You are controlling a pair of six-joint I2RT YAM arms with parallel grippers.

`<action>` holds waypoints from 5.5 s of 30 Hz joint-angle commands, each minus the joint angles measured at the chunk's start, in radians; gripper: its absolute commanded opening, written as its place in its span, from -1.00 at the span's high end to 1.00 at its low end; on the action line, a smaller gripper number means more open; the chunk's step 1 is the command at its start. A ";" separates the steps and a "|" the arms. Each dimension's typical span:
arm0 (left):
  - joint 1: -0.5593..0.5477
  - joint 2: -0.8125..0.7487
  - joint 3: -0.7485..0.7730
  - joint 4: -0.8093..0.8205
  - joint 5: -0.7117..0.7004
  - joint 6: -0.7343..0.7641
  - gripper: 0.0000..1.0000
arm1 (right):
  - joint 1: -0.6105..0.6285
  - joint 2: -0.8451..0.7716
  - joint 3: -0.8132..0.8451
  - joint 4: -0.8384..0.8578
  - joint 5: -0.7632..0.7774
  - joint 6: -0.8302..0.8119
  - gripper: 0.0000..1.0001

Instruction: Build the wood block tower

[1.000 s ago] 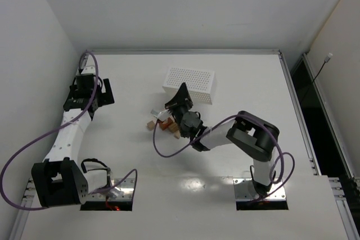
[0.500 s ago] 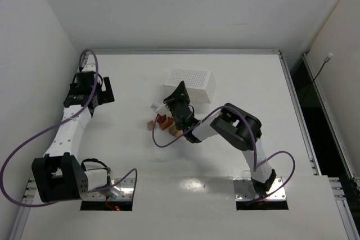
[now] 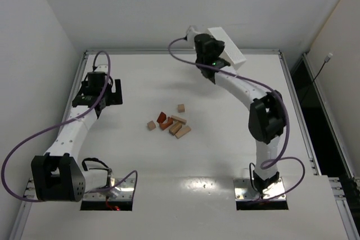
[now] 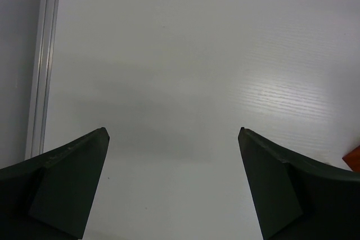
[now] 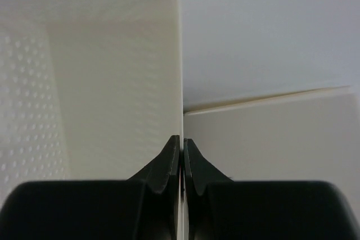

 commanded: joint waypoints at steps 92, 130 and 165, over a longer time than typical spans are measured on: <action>-0.671 0.309 0.258 -0.109 0.391 0.363 -0.59 | -0.597 -0.894 -0.604 -0.796 -1.248 0.534 -0.75; -0.617 0.953 0.756 -0.127 0.269 0.085 0.48 | -0.597 -0.973 -0.685 -0.809 -1.187 0.602 -0.75; -0.589 0.554 0.388 -0.131 0.282 0.085 -0.30 | -0.597 -0.954 -0.676 -0.809 -1.225 0.602 -0.75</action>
